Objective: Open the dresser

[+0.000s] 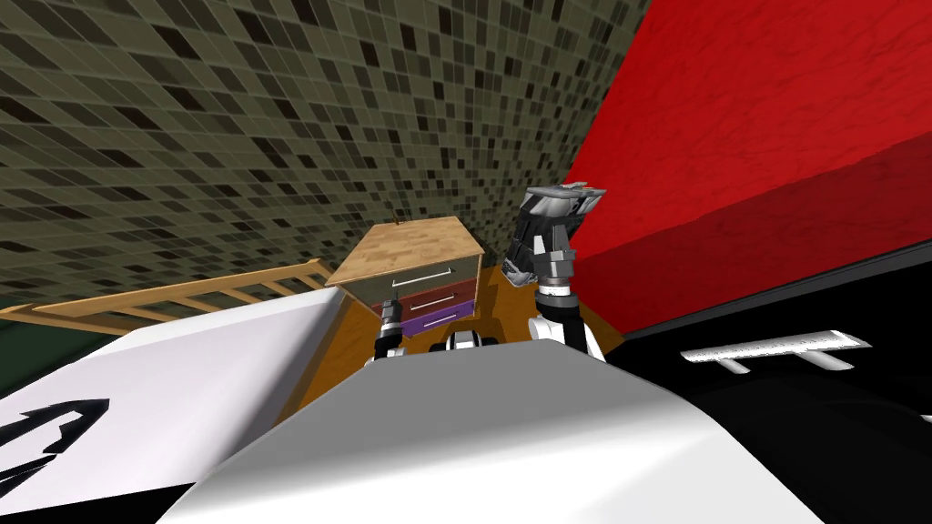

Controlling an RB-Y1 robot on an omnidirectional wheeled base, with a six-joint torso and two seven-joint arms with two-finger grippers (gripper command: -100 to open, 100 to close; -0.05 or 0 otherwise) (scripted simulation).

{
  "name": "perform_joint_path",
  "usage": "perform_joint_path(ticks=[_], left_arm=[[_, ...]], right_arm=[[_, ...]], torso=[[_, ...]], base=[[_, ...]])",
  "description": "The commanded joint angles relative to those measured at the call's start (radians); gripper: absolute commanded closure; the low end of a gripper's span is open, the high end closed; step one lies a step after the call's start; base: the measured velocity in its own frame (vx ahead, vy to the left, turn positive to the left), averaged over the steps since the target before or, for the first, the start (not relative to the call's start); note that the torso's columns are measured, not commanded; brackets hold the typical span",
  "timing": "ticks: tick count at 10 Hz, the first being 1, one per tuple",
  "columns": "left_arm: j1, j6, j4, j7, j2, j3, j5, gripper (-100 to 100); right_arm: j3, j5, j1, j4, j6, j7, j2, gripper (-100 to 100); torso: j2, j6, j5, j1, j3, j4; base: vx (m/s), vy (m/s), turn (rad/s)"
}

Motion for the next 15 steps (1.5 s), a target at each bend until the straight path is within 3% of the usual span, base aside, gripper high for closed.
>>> perform_joint_path(ticks=[1,2,3,7,9,10,14,15], left_arm=[[0.014,0.019,-0.028,0.005,0.002,-0.005,-0.002,100],[0.01,0.014,-0.02,0.004,0.002,-0.003,-0.001,100],[0.011,0.016,-0.022,0.005,0.03,-0.003,-0.001,-100],[0.007,0.023,-0.026,0.006,0.108,-0.002,0.0,-100],[-0.009,0.058,-0.036,0.009,0.119,0.005,0.008,-100],[-0.014,0.069,-0.036,0.01,0.08,0.007,0.01,-100],[-0.016,0.074,-0.036,0.011,0.01,0.007,0.011,-100],[-0.017,0.074,-0.036,0.011,0.022,0.008,0.011,-100]], right_arm=[[0.0,0.0,0.0,0.0,0.0,0.0,0.0,0],[0.0,0.0,0.0,0.0,0.0,0.0,0.0,0],[0.0,0.0,0.0,0.0,0.0,0.0,0.0,0],[0.0,0.0,0.0,0.0,0.0,0.0,0.0,0],[0.0,0.0,0.001,0.0,0.0,0.0,0.0,0],[0.0,0.0,0.001,0.0,0.0,0.0,0.0,0],[0.0,0.0,0.0,0.0,0.0,0.0,0.0,0],[0.0,0.0,0.0,0.0,0.0,0.0,0.0,0]], torso=[[0.0,0.0,-0.001,-0.001,0.0,0.0],[-0.003,0.0,0.0,-0.001,-0.002,0.0],[-0.009,0.0,0.0,0.002,-0.005,-0.002],[-0.004,0.0,0.0,0.0,-0.002,-0.001],[-0.006,0.0,0.0,0.0,-0.004,-0.001],[-0.009,0.0,0.0,0.001,-0.005,-0.002],[0.003,0.0,0.0,0.0,0.002,0.001],[0.0,0.0,0.0,0.0,0.0,0.0]], base=[[-0.171,-0.061,0.011],[-0.072,-0.027,0.003],[-0.017,-0.007,-0.002],[0.022,0.004,0.0],[0.136,0.012,-0.006],[0.164,0.016,-0.004],[0.03,0.006,0.0],[-0.006,-0.001,-0.001]])
